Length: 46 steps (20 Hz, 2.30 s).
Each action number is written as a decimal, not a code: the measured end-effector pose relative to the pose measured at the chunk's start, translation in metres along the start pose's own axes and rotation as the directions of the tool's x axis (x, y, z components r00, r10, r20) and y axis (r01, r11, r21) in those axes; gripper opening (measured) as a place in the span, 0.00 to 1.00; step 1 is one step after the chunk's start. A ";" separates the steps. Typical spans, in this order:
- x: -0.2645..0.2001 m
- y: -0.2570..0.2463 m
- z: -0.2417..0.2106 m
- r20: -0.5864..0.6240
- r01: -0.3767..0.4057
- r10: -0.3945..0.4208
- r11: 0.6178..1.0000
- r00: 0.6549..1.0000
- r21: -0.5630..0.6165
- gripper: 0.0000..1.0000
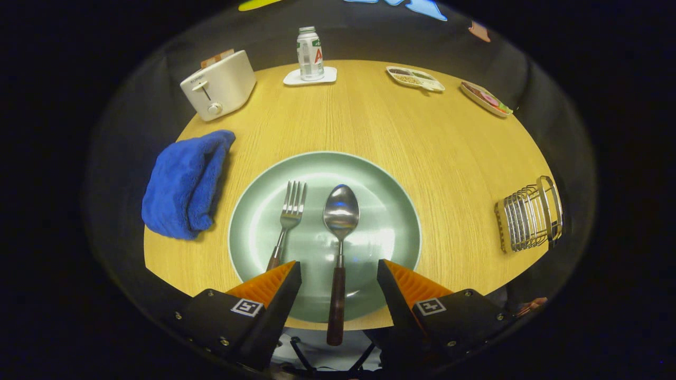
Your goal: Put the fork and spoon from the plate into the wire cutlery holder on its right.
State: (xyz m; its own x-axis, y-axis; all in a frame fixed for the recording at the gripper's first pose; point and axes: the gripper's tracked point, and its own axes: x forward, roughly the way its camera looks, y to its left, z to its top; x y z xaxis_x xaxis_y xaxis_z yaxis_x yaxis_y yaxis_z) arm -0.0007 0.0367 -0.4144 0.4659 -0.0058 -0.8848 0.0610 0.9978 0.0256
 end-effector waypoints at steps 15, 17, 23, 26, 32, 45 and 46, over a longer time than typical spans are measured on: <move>0.003 0.008 0.001 -0.021 0.003 -0.004 0.999 1.000 -0.033 0.05; -0.005 0.003 0.006 -0.002 0.016 -0.016 1.000 1.000 -0.018 0.05; -0.042 -0.034 0.037 0.093 0.071 -0.078 0.994 0.993 0.078 0.05; -0.062 -0.065 0.052 0.127 0.105 -0.126 0.982 0.984 0.156 0.05; -0.096 -0.139 0.058 0.121 0.183 -0.237 0.921 0.964 0.345 0.05; -0.105 -0.222 0.018 -0.064 0.219 -0.224 0.787 0.972 0.576 0.05; -0.105 -0.224 0.020 -0.063 0.212 -0.216 0.787 0.974 0.580 0.05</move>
State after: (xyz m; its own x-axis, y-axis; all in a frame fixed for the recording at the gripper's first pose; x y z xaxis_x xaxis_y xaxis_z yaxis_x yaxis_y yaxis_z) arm -0.0455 -0.1876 -0.3182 0.3853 -0.2169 -0.8969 0.6585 0.7456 0.1026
